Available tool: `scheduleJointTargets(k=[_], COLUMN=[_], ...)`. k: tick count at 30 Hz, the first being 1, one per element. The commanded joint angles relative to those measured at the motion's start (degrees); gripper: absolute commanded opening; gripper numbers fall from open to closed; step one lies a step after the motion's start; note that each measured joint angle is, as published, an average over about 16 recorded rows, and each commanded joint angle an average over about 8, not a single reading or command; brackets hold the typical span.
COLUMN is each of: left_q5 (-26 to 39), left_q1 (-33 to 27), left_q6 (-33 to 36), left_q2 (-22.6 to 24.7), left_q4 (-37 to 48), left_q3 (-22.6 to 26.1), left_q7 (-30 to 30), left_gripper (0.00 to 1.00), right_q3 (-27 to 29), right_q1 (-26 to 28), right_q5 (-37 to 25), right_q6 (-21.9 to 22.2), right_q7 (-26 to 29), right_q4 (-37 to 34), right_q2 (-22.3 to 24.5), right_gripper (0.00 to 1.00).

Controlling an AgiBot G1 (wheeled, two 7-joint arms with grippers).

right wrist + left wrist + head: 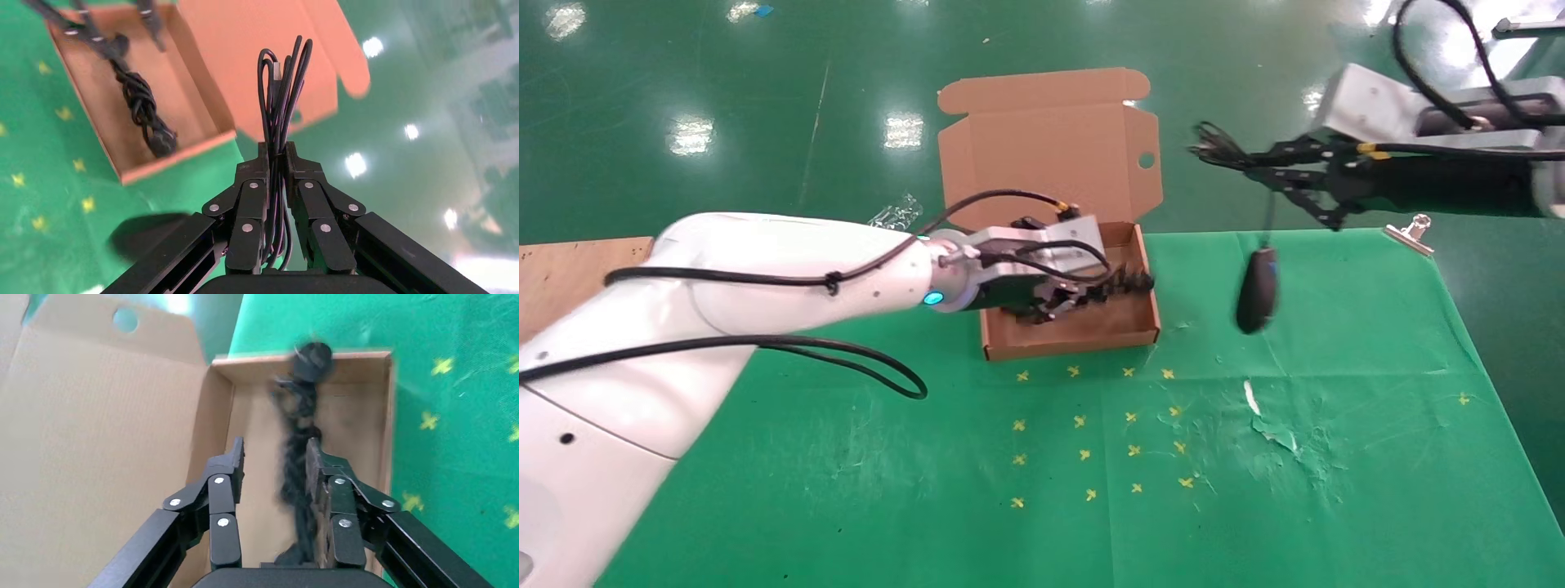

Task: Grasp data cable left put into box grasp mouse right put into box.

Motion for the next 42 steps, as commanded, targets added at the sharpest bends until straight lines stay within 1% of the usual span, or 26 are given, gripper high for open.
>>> scheduleJointTargets(k=[1, 5, 9, 12, 17, 18, 19, 22, 25, 26, 27, 42], left_q5=[-0.5, 0.2, 2.2, 3.0, 2.5, 2.4, 2.3, 2.1, 2.1, 2.1, 2.0, 2.0], left_q1=[-0.3, -3.6, -6.9, -8.4, -9.1, -9.2, -9.2, -9.5, -9.8, -9.8, -9.9, -9.5], left_q6=[0.1, -1.2, -3.5, -4.6, -5.1, -5.1, -5.2, -5.4, -5.5, -5.6, -5.6, -5.3], left_q2=[-0.4, -4.0, -7.2, -7.9, -7.4, -7.4, -7.3, -7.5, -7.7, -7.8, -7.8, -7.4], left_q4=[0.3, 4.4, 9.5, 12.3, 14.4, 14.6, 14.8, 15.6, 16.0, 16.1, 16.2, 15.6], left_q3=[0.0, -2.4, -4.1, -4.5, -4.6, -4.6, -4.7, -4.8, -4.9, -4.9, -4.9, -4.8], left_q7=[-0.3, -3.9, -6.4, -6.4, -5.1, -4.8, -4.7, -4.2, -4.0, -4.0, -3.9, -4.1], left_gripper=[1.0, 1.0, 1.0, 1.0, 1.0, 1.0, 1.0, 1.0, 1.0, 1.0, 1.0, 1.0], right_q3=[0.1, -0.5, -1.5, -2.4, -4.5, -5.0, -5.4, -6.6, -7.3, -7.4, -7.6, -6.9], right_q1=[0.0, 1.0, 1.7, 2.1, 2.5, 2.5, 2.5, 2.7, 2.8, 2.8, 2.8, 2.8], right_q5=[0.7, 1.2, 1.2, 1.3, 0.2, -0.3, -0.7, -2.5, -3.5, -3.7, -4.0, -3.0], right_q6=[0.0, 0.5, 1.8, 2.7, 3.9, 4.1, 4.3, 5.5, 6.3, 6.5, 6.8, 5.9], right_q7=[-0.1, -1.5, -4.2, -6.7, -10.6, -11.2, -11.7, -12.7, -13.0, -13.0, -13.1, -12.8], right_q4=[0.7, 0.0, -3.3, -7.3, -14.7, -15.9, -16.8, -19.9, -21.4, -21.8, -22.2, -20.4], right_q2=[-0.7, -4.3, -9.2, -13.4, -19.7, -20.6, -21.3, -23.4, -24.5, -24.8, -25.0, -23.5], right_gripper=[0.0, 0.0, 0.0, 0.0, 0.0, 0.03, 0.14, 0.51, 0.89, 0.99, 1.0, 1.0])
